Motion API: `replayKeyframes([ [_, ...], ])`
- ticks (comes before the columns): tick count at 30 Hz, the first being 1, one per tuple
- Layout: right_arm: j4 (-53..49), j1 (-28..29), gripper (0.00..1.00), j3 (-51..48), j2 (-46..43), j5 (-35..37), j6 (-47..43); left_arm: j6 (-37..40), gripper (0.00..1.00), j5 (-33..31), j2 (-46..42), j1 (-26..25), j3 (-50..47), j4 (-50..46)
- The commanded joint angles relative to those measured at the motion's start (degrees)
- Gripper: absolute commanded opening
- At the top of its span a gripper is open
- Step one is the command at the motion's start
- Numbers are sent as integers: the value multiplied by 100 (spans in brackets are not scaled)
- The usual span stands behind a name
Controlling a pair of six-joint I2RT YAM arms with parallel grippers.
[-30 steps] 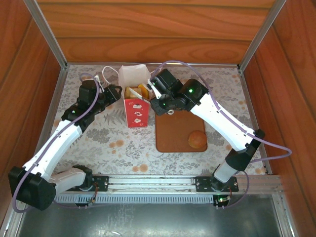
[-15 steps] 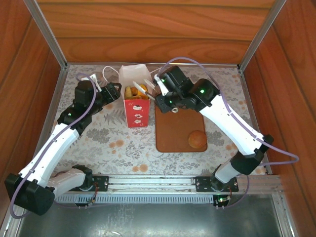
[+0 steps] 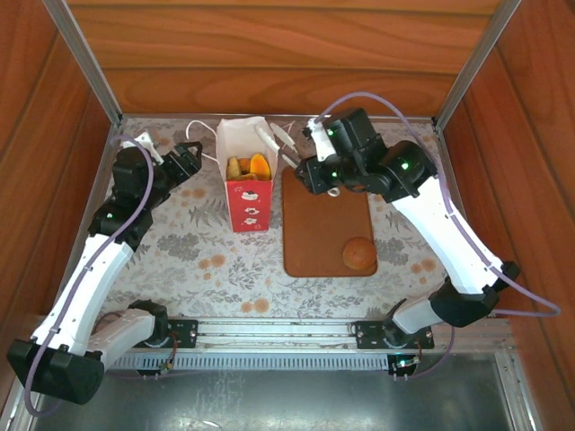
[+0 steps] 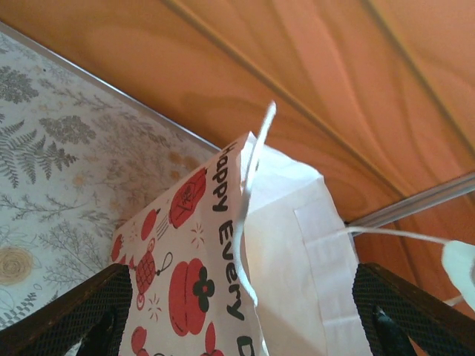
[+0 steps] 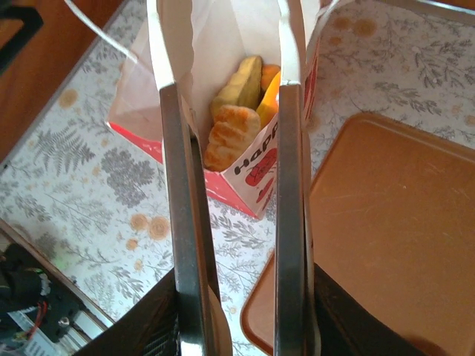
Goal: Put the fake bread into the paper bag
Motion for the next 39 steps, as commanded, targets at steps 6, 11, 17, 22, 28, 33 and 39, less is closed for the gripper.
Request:
replayKeyframes([
  [6,-357,-624,40,442,-688,-369,243,-259,83,250,20,135,-208,463],
  [11,-804,-1116,40,318,-1044,-305,471,-207,91,330,52,141,-358,696],
  [17,-1716,-1641,40,-50,-1341,-159,744,-51,96,491,215,143,-300,774],
  [22,-2293,-1811,39,-595,-1620,98,1030,186,100,457,327,152,-222,773],
  [28,-2554,-1852,39,-1536,-1995,159,1428,318,100,543,448,169,-176,727],
  [33,-2414,-1860,39,-2718,-2321,98,1658,344,100,545,463,187,-251,707],
  [39,-2499,-1861,39,-3387,-2363,187,1773,281,100,554,488,192,-316,716],
])
